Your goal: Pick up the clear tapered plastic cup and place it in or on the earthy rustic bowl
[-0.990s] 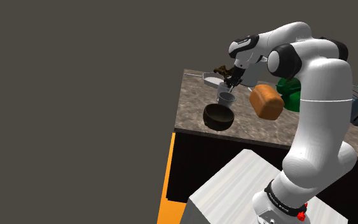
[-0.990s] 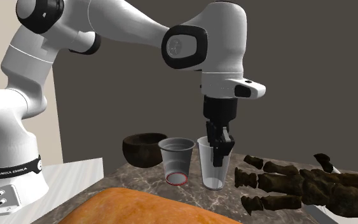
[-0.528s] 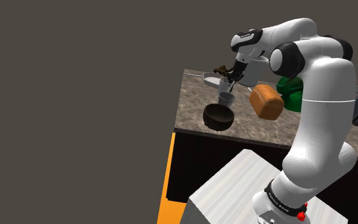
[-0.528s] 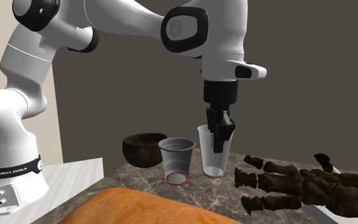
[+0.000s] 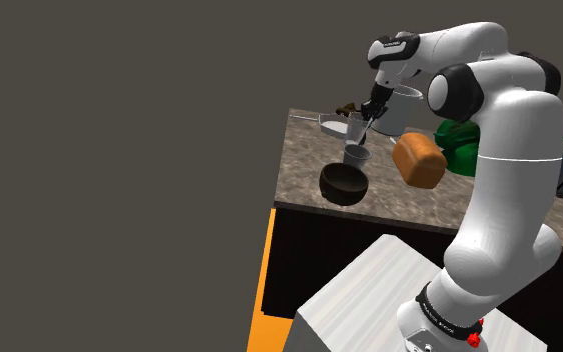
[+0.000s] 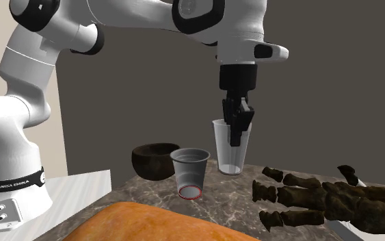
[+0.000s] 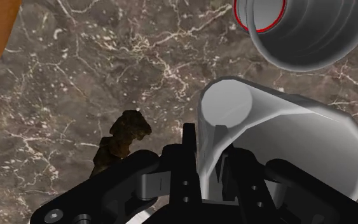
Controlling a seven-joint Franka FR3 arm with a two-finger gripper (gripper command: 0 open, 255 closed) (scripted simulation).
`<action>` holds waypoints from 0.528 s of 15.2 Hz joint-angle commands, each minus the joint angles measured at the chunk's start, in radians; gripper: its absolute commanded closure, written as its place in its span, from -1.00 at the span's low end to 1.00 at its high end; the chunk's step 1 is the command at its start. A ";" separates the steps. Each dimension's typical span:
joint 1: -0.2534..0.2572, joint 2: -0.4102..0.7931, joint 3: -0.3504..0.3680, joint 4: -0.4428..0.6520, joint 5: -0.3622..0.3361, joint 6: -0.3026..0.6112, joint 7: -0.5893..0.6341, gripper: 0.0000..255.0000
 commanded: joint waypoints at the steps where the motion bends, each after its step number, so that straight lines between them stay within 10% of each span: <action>1: -0.004 -0.001 -0.001 0.026 -0.002 -0.026 0.004 1.00; 8: -0.016 -0.001 -0.004 0.120 -0.006 -0.118 0.019 1.00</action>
